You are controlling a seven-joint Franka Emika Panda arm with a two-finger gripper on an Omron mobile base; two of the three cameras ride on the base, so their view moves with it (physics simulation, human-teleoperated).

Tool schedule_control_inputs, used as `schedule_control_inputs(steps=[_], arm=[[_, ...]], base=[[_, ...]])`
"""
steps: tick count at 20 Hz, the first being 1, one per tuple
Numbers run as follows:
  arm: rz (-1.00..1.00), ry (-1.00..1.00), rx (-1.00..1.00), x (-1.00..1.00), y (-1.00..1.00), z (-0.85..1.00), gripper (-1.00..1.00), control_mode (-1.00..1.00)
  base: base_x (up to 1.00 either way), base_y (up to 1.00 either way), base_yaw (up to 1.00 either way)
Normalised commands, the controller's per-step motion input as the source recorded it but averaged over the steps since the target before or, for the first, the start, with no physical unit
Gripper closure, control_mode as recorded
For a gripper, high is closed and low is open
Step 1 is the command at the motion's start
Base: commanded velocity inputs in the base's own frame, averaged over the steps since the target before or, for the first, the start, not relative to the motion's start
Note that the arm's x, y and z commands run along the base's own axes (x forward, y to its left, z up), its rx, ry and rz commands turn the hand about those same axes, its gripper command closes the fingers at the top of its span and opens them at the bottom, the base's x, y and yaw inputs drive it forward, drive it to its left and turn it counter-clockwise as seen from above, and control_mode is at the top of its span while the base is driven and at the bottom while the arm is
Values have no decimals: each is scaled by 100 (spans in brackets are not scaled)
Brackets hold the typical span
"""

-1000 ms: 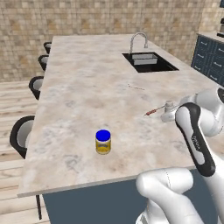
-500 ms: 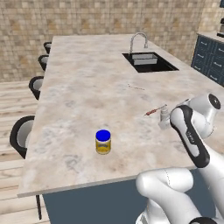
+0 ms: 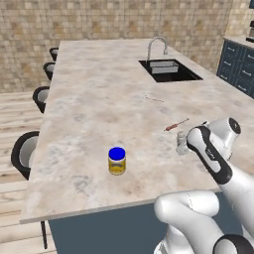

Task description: Move the mayonnaise and shaker from the cabinet to the dining counter.

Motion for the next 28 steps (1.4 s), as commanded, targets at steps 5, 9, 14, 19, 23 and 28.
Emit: schedule_control_inputs(steps=[5,9,14,19,23,28], arm=[[6,0,1,22,0,-36,100,-100],[9,0,10,13,-7,-33,100,-100],[8,1,15,11,-18,-8,100,-100],[4,0,9,19,-15,-1,100,-100],[1,3,0,20,-4,0,100,-100],[0,0,1,9,-2,-10,100,-100]], base=[[0,0,0],[0,0,0],[0,0,0],[0,0,0],[0,0,0],[0,0,0]])
